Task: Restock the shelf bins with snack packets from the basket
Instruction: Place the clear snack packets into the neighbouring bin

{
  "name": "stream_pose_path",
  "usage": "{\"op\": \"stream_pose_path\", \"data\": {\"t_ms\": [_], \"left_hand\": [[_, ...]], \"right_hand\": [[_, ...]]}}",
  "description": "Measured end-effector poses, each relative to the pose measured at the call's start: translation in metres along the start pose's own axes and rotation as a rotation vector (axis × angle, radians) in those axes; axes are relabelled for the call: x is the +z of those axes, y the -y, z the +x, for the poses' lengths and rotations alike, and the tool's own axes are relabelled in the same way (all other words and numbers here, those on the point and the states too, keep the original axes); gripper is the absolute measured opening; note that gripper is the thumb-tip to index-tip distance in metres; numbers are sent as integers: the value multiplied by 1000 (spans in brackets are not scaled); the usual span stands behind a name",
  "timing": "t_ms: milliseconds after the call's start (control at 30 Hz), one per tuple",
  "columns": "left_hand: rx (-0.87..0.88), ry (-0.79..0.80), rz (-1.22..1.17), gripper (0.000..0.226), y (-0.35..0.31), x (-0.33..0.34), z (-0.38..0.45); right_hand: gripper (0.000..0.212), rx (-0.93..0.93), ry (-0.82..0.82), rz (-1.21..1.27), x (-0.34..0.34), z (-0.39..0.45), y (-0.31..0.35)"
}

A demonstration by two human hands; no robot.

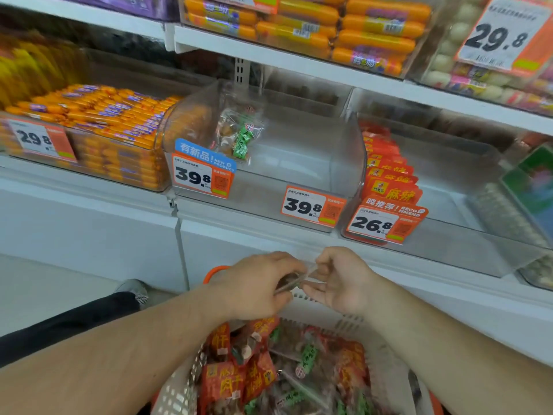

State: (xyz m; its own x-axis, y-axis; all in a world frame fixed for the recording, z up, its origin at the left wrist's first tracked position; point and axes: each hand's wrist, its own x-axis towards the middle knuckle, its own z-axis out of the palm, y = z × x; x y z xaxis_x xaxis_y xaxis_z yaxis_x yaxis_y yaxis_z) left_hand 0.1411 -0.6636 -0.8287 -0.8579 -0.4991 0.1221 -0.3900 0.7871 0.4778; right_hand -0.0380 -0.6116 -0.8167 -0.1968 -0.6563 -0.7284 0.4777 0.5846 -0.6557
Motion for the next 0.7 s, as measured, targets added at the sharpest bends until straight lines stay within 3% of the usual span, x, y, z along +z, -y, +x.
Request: {"op": "stream_pose_path", "data": {"t_ms": [100,200,300,367,500,567,633,700], "left_hand": [[-164,-224,-254,17,2,-16,-2],[-369,-336,-653,15,8,-37,0],[-414,-418,-1014,16,2,-55,1],[-446,-466,-1108,20,-3,-63,3],[-496,-436,-1087,19,-8,-81,10],[-506,-480,-992,13,-2,-98,15],[-489,-729,-780,5,10,-119,19],[-443,-999,-501,3,26,-141,22]], "right_hand": [[42,-67,8,-83,5,-13,5],[51,-240,-33,-238,12,-30,6],[31,-507,11,-523,19,-49,5],[11,-592,100,-660,26,-55,5],[10,-498,233,-614,36,-54,13],[33,-428,290,-476,42,-55,25],[41,-411,339,-337,49,-59,42],[33,-443,342,-281,59,-65,61]]}}
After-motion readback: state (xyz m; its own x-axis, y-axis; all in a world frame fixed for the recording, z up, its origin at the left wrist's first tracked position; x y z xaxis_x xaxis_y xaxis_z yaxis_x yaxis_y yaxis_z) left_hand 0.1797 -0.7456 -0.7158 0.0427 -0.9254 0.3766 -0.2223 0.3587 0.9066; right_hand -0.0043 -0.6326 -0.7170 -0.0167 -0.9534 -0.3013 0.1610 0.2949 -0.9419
